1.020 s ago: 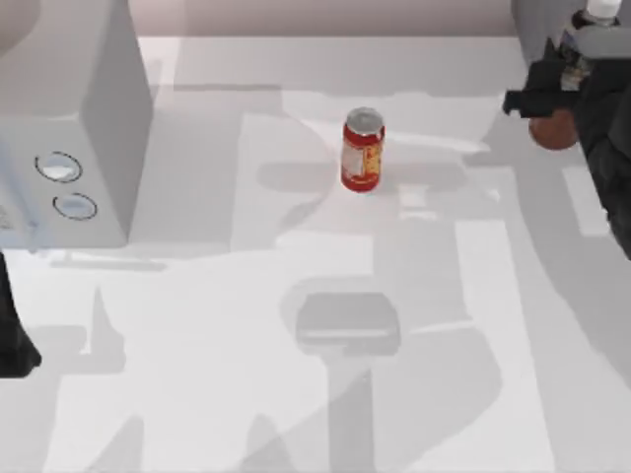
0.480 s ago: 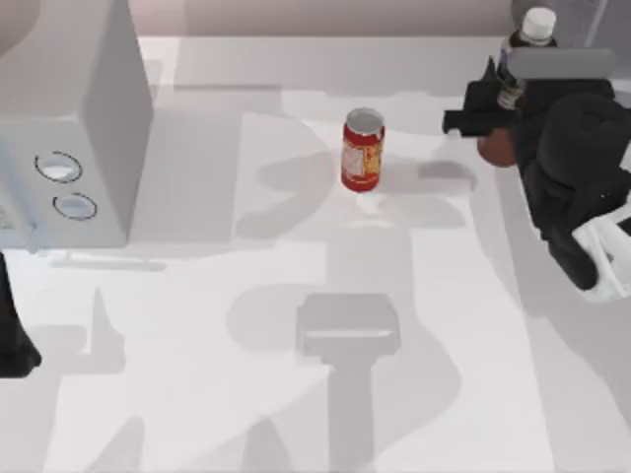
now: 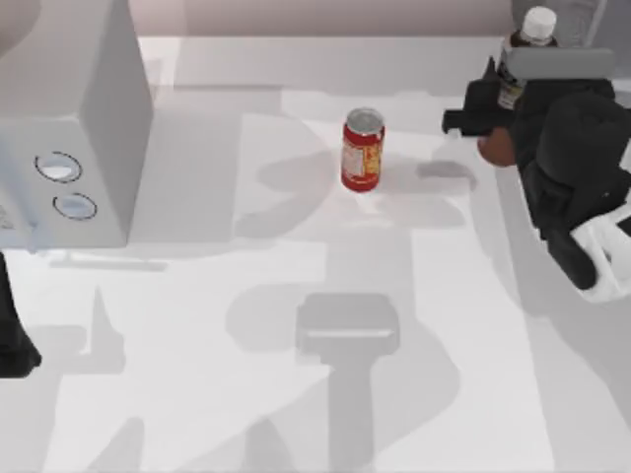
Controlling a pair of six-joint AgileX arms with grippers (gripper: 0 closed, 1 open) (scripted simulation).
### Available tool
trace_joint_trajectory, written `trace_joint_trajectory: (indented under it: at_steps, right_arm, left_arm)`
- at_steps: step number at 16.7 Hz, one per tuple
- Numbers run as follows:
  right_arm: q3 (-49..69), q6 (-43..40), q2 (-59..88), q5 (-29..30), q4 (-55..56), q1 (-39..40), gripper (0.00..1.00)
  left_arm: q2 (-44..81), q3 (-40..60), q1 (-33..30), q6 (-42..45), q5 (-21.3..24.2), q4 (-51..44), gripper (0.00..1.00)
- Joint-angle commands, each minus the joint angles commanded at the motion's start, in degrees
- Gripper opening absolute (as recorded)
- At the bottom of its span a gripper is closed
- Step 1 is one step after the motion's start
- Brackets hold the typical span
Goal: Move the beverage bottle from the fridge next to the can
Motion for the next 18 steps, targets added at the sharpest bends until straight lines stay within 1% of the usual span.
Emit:
trace_joint_trajectory:
  at_steps: [11,12,18]
  right_arm:
    - [0.0,0.0,0.0,0.0,0.0,0.0,0.98]
    - [0.0,0.0,0.0,0.0,0.0,0.0,1.0]
    - [0.0,0.0,0.0,0.0,0.0,0.0,1.0]
  left_arm:
    - [0.0,0.0,0.0,0.0,0.0,0.0,1.0]
    - [0.0,0.0,0.0,0.0,0.0,0.0,1.0]
    - [0.0,0.0,0.0,0.0,0.0,0.0,1.0]
